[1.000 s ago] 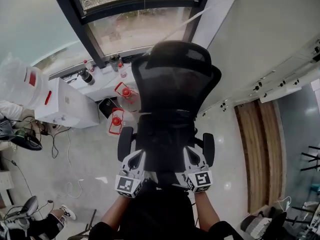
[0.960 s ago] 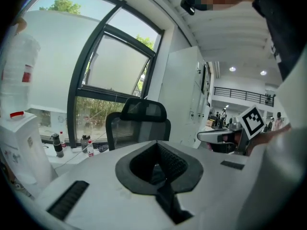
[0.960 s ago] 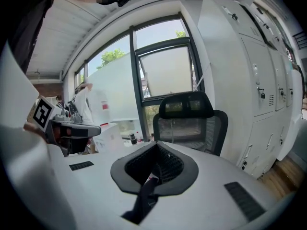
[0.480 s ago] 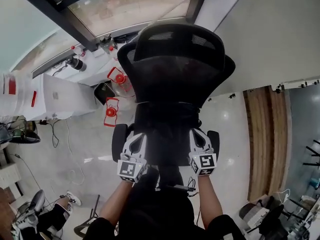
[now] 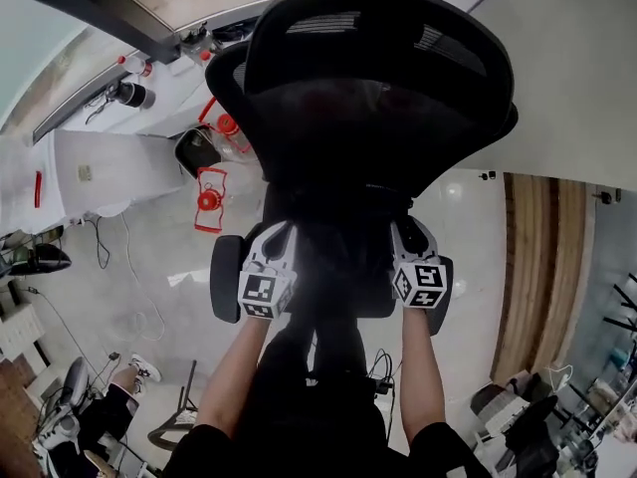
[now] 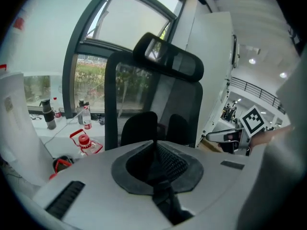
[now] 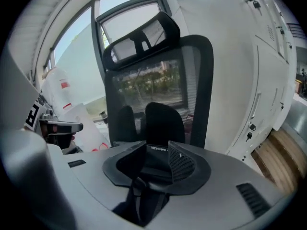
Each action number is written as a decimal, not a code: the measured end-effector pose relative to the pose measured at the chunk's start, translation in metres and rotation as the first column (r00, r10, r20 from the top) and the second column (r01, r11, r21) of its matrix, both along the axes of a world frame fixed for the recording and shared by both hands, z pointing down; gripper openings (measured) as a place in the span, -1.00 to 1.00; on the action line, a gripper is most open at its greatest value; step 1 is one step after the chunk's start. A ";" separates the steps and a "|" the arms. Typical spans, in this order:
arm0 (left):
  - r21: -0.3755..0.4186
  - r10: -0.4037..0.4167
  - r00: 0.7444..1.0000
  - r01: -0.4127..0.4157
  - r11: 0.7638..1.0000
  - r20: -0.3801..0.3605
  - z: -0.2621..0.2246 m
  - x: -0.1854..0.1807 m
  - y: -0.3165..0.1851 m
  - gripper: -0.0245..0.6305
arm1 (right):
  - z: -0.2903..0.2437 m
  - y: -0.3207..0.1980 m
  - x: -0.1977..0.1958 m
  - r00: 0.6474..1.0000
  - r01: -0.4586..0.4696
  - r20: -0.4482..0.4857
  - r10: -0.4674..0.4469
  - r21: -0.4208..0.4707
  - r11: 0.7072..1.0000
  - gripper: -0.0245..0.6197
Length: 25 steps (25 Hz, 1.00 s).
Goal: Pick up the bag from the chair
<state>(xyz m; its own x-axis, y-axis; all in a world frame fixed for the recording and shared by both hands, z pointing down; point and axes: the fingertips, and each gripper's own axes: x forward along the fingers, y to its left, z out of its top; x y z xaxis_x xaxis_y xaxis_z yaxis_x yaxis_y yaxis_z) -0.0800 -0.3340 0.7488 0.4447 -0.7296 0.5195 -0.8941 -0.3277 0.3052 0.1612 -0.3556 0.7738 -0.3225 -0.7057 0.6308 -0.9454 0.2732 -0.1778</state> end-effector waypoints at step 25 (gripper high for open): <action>-0.210 0.090 0.996 -0.087 0.974 0.006 0.161 0.010 -0.059 -0.05 | 0.139 -0.039 0.032 0.970 -0.070 0.207 0.124 -0.248 0.966 -0.24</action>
